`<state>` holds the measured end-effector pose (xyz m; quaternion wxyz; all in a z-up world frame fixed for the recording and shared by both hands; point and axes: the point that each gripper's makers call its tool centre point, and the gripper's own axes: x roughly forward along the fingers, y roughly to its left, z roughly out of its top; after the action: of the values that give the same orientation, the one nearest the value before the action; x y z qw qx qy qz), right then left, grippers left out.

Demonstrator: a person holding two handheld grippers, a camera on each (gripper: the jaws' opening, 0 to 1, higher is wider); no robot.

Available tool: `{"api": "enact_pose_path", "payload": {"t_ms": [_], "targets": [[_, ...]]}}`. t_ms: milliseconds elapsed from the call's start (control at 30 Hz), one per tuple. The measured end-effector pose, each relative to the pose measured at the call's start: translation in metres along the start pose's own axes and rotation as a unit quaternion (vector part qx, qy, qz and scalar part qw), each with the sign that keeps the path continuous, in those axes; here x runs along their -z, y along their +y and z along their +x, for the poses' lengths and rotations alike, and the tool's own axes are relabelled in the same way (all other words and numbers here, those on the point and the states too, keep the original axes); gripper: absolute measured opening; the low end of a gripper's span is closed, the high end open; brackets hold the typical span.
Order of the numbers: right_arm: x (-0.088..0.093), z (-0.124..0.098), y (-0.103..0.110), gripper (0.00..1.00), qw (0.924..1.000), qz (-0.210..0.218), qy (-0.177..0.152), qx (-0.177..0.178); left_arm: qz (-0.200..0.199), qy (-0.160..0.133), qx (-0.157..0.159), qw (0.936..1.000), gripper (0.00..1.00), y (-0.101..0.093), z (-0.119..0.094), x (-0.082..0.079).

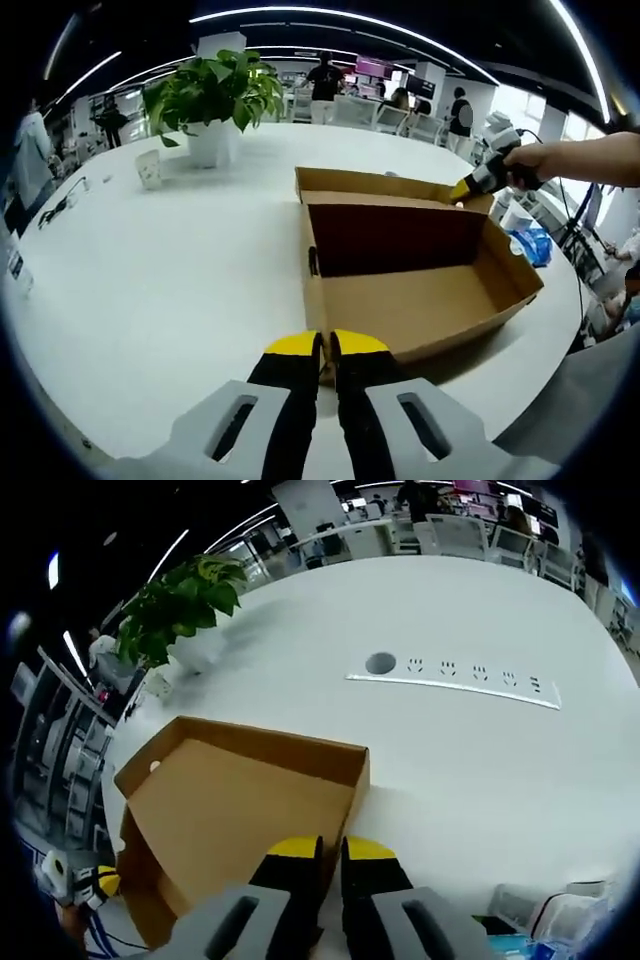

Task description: Operate the shoe box by opening the lid, removing the specified soft item, and placing it in the target area until the item is outside and the box remains undamaged.

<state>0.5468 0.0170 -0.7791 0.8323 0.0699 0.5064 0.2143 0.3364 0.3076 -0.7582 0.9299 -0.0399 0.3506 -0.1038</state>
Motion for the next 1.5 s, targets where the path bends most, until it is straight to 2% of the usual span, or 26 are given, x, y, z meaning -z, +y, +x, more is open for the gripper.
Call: {"api": "enact_pose_path", "payload": {"t_ms": [200, 733, 1033, 1167, 1500], "targets": [[-0.009, -0.009, 0.005, 0.01, 0.9995, -0.003, -0.031, -0.008, -0.014, 0.002, 0.004, 0.9999, 0.02, 0.0, 0.001, 0.0], [-0.028, -0.027, 0.016, 0.01, 0.9966, -0.02, -0.076, -0.027, -0.023, -0.003, 0.001, 0.9997, 0.02, 0.001, 0.0, 0.001], [-0.023, -0.052, 0.035, 0.0, 0.9931, -0.058, -0.097, -0.031, -0.023, -0.002, -0.001, 0.9997, 0.02, 0.003, 0.001, 0.0], [-0.027, -0.061, 0.044, 0.0, 0.9875, -0.098, -0.119, -0.031, -0.027, -0.002, -0.003, 0.9996, 0.02, 0.003, 0.001, 0.0], [-0.038, -0.074, 0.05, 0.0, 0.9777, -0.143, -0.152, -0.02, -0.021, 0.001, 0.0, 0.9998, 0.03, -0.002, 0.001, 0.001]]}}
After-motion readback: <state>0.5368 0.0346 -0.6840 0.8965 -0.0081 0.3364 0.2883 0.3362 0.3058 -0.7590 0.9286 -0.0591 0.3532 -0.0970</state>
